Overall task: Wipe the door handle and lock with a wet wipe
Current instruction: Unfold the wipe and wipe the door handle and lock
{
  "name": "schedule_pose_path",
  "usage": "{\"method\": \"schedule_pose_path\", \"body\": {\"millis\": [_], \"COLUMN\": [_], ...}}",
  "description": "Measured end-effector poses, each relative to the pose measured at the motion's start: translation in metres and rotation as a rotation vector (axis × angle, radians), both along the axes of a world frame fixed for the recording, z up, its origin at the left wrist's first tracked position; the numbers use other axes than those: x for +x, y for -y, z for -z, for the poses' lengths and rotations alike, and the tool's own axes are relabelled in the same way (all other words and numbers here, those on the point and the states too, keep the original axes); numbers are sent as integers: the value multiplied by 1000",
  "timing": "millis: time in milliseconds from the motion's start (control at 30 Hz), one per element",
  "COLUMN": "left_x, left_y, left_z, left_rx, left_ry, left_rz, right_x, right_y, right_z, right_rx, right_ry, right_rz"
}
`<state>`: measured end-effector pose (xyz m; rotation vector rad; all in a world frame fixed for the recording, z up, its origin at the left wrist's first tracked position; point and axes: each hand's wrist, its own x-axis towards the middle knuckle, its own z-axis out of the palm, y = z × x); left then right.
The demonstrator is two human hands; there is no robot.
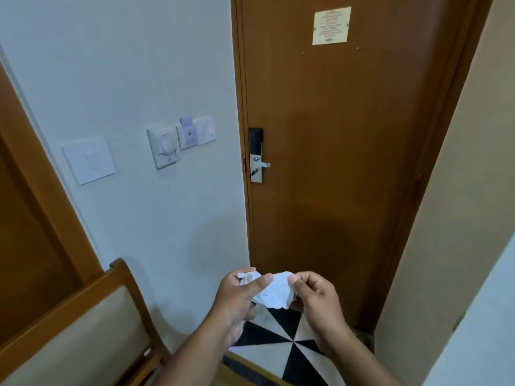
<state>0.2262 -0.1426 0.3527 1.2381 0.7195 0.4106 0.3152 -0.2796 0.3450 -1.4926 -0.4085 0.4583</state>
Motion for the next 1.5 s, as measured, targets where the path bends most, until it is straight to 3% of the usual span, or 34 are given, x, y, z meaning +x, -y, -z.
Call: {"method": "schedule_pose_path", "body": {"millis": [200, 333, 467, 667, 733, 867, 1033, 1133, 1267, 1500], "left_x": [86, 141, 176, 210, 226, 267, 324, 347, 369, 415], "left_y": [11, 27, 23, -9, -23, -50, -86, -115, -144, -167], "left_z": [-13, -18, -15, -8, -6, -3, -20, -32, -33, -33], "left_rx": [61, 40, 2, 210, 156, -196, -227, -90, 199, -32], "left_ry": [14, 59, 136, 15, 16, 157, 185, 233, 146, 76], "left_rz": [135, 238, 80, -165, -187, -165, -327, -317, -281, -157], "right_x": [88, 150, 192, 231, 244, 275, 313, 339, 371, 419], "right_y": [22, 38, 34, -1, -17, -47, -83, -109, -134, -175], "right_z": [-16, -29, -29, -9, -6, -2, -4, -16, -23, -23], "right_rx": [240, 244, 214, 166, 104, -4, -174, -111, 19, 114], "right_ry": [-262, -217, -160, -144, -90, 140, 507, 444, 292, 272], "right_rz": [45, 40, 73, 119, 100, 64, 110, 196, 208, 134]}}
